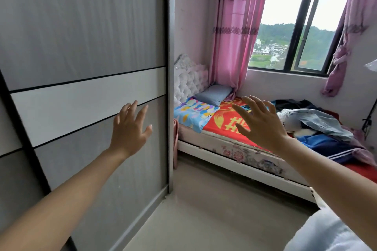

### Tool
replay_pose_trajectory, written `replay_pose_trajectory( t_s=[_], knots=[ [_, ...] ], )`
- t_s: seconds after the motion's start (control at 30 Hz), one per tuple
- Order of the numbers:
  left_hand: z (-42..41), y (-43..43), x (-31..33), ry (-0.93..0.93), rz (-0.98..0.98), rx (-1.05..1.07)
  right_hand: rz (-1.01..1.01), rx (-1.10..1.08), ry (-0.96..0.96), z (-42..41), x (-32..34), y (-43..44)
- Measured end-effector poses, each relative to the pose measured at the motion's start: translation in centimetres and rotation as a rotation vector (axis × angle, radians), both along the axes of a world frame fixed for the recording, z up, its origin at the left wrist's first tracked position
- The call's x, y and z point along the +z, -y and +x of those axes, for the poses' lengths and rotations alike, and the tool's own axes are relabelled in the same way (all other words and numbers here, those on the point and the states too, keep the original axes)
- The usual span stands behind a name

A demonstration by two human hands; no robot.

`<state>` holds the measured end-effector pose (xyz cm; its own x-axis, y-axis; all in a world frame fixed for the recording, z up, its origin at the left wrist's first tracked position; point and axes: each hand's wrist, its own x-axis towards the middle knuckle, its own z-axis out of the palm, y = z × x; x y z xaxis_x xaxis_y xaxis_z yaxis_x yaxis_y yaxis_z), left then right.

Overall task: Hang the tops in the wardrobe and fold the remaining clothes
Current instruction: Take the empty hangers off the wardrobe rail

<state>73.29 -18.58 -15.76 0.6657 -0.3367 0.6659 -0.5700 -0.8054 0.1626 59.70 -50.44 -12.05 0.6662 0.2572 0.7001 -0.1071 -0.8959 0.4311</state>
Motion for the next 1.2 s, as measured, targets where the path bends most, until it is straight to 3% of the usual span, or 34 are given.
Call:
replay_pose_trajectory(
  t_s=[0.2,0.37,0.6,0.9,1.2],
  knots=[
    [8.6,8.2,-0.4,-0.014,0.017,-0.116,-0.02,-0.103,-0.067,5.5,0.5,5.7],
    [12.5,15.3,-1.6,0.105,0.042,-0.215,-0.076,-0.163,-0.152,7.7,-1.8,11.5],
    [18.3,25.8,-3.0,0.037,0.029,-0.26,-0.084,-0.146,-0.094,12.4,-2.4,20.4],
    [24.1,35.5,-5.0,-0.129,-0.062,-0.135,0.097,-0.11,-0.125,22.7,-4.7,32.3],
    [32.5,32.0,-8.2,-0.138,0.047,0.127,0.119,0.128,-0.17,38.0,-7.7,31.2]
  ],
)
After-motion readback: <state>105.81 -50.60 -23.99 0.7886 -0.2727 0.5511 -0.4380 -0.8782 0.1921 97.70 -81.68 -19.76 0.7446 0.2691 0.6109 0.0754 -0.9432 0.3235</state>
